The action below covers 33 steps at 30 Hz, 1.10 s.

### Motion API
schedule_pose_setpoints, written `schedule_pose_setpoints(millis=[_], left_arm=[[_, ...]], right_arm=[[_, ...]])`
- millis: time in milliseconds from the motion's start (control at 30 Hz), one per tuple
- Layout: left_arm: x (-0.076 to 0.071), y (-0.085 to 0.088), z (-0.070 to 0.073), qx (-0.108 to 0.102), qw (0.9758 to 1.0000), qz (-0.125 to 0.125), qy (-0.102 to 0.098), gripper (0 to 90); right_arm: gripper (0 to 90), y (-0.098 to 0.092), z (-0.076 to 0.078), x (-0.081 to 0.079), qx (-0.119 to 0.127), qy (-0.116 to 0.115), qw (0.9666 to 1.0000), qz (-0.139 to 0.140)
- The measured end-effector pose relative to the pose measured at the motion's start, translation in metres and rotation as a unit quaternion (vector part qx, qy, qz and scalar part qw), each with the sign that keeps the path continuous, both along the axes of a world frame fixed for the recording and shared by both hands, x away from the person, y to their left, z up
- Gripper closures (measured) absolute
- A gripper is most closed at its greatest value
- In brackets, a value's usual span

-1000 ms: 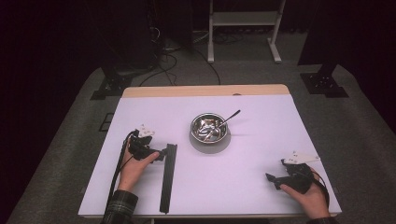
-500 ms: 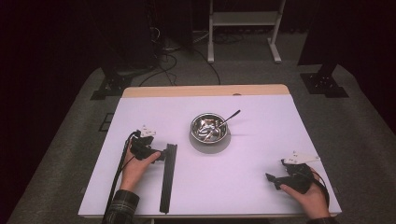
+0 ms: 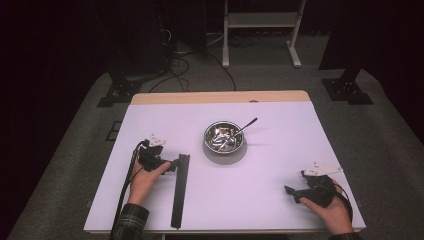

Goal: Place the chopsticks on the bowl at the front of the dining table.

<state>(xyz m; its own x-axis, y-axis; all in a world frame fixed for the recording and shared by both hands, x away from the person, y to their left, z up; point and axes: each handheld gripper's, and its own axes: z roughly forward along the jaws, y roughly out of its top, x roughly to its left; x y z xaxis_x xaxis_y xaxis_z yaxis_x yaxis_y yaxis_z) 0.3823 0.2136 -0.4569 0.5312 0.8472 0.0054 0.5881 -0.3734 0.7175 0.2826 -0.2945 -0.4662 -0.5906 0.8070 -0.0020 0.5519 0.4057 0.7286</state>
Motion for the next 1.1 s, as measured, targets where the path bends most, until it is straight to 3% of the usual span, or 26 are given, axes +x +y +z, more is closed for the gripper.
schedule_pose_setpoints(millis=[233, 433, 567, 1100], left_arm=[[-0.001, -0.005, -0.001, -0.006, 1.0000, -0.005, 0.000, 0.0], [0.000, -0.001, -0.003, 0.019, 0.9998, 0.005, 0.004, 0.0], [-0.001, -0.002, -0.003, 0.021, 0.9998, 0.006, 0.003, 0.0], [-0.014, -0.002, -0.004, 0.012, 0.9999, 0.006, 0.005, 0.0]], right_arm=[[12.5, 0.000, 0.000, 0.000, 0.000, 0.000, 1.0000, 0.000], [12.5, 0.000, 0.000, 0.000, 0.000, 0.000, 1.0000, 0.000], [12.5, 0.000, 0.000, 0.000, 0.000, 0.000, 1.0000, 0.000], [12.6, 0.000, 0.000, 0.000, 0.000, -0.001, 1.0000, 0.000]])
